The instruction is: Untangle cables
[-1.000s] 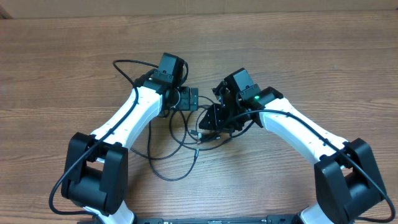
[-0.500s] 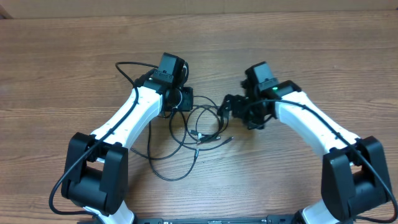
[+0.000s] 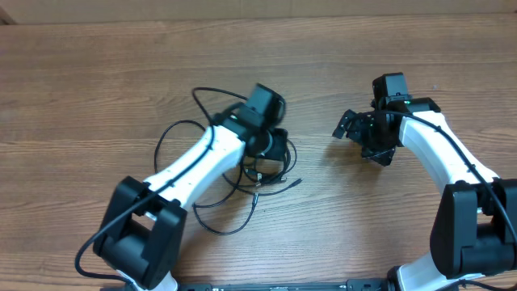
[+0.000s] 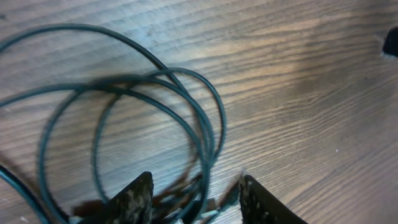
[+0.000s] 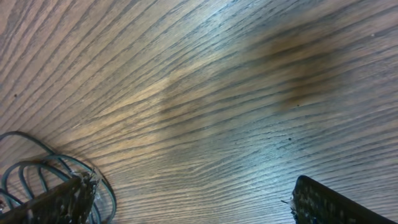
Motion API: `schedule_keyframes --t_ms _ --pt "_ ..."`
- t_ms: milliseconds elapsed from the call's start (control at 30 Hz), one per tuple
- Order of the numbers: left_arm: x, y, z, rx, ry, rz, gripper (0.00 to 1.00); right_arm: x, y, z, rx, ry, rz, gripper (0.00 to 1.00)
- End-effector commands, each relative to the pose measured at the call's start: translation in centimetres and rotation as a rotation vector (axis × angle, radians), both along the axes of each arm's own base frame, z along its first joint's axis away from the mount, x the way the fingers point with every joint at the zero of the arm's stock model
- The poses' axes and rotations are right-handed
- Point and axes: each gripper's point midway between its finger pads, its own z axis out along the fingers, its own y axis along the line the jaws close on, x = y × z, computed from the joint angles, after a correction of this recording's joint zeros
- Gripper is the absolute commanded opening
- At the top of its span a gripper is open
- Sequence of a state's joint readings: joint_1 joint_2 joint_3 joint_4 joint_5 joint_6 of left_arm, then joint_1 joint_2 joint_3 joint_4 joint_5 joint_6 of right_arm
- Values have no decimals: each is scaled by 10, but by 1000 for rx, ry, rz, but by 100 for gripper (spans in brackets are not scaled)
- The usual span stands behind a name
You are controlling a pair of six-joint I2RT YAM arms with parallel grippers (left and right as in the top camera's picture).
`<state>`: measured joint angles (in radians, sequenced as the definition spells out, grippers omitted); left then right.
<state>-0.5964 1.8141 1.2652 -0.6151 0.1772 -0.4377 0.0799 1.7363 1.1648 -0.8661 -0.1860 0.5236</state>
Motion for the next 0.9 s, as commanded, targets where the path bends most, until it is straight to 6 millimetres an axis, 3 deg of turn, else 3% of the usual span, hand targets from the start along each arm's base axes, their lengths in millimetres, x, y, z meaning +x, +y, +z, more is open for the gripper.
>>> schedule_keyframes --t_ms 0,233,367,533,567,633,767,867 --pt "4 0 -5 75 -43 106 42 7 -2 7 -10 -29 -7 100" --pt "-2 -14 -16 128 -82 122 38 6 -2 7 -10 -28 -7 100" --pt "-3 -9 -43 210 -71 144 43 6 -2 7 -10 -28 -7 100" --pt "-5 -12 -74 229 -28 132 40 6 -2 7 -10 -28 -7 100" --pt "-6 -12 -80 237 -21 131 34 6 -2 7 -10 -28 -7 100" --pt "-9 -9 -85 254 -6 118 4 6 -2 7 -10 -28 -7 100" --pt "2 -3 -53 259 -33 87 4 6 -2 7 -10 -28 -7 100" --pt "13 5 2 220 -47 122 4 7 -2 7 -10 -29 -7 100"
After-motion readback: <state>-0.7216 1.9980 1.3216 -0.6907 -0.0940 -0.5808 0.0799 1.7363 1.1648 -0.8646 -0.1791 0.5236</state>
